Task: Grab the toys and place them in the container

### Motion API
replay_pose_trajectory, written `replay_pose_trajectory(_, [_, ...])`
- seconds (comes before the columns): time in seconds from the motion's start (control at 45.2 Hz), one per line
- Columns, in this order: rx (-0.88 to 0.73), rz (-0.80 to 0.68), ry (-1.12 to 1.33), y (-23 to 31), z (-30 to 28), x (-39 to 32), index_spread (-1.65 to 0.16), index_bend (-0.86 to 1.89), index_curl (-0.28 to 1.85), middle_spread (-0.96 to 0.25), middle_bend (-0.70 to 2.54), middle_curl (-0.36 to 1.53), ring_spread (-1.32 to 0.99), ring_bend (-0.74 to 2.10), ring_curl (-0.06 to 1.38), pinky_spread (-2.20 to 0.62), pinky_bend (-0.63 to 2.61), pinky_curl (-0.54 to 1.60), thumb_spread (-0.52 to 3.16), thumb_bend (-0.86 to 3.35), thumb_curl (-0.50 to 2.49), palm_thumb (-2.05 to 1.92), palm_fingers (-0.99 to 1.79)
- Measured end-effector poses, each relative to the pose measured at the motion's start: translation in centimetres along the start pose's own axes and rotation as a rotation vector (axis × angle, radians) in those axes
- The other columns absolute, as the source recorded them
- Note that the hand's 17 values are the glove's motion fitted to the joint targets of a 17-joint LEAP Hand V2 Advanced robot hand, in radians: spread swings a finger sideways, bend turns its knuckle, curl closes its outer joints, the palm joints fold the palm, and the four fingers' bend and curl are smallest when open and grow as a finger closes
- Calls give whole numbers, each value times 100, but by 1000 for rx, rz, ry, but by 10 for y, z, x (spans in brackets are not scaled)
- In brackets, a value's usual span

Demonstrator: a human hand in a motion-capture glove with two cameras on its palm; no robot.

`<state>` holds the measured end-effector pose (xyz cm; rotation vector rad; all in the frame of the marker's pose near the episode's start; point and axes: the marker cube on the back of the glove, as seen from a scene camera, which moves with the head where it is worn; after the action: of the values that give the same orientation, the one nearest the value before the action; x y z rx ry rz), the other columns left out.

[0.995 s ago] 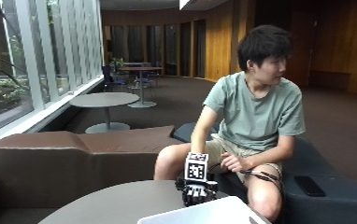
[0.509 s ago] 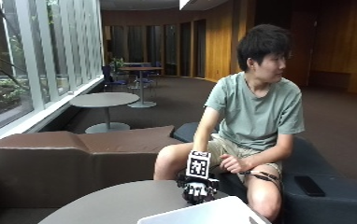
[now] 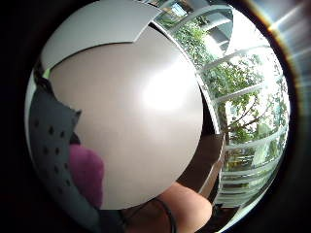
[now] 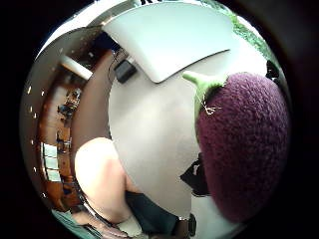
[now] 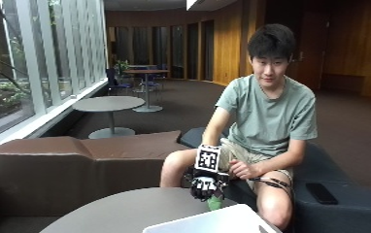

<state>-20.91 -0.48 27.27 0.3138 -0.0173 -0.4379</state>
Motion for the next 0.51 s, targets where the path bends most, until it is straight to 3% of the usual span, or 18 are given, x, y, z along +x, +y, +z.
replay_pose_trajectory(0.133, [-9,17,1,-5,-15,-3,-30,93,76,-23,122,81,-38,126,72,-37,99,48,61,8,89,60,104])
replay_pose_trajectory(0.265, [286,-84,17,-36,-19,0,-30,91,81,-22,123,83,-38,128,72,-38,99,49,59,6,93,60,103])
replay_pose_trajectory(0.509, [76,-93,3,-26,-51,0,-30,88,90,-21,122,85,-37,129,72,-37,100,50,56,4,99,60,102])
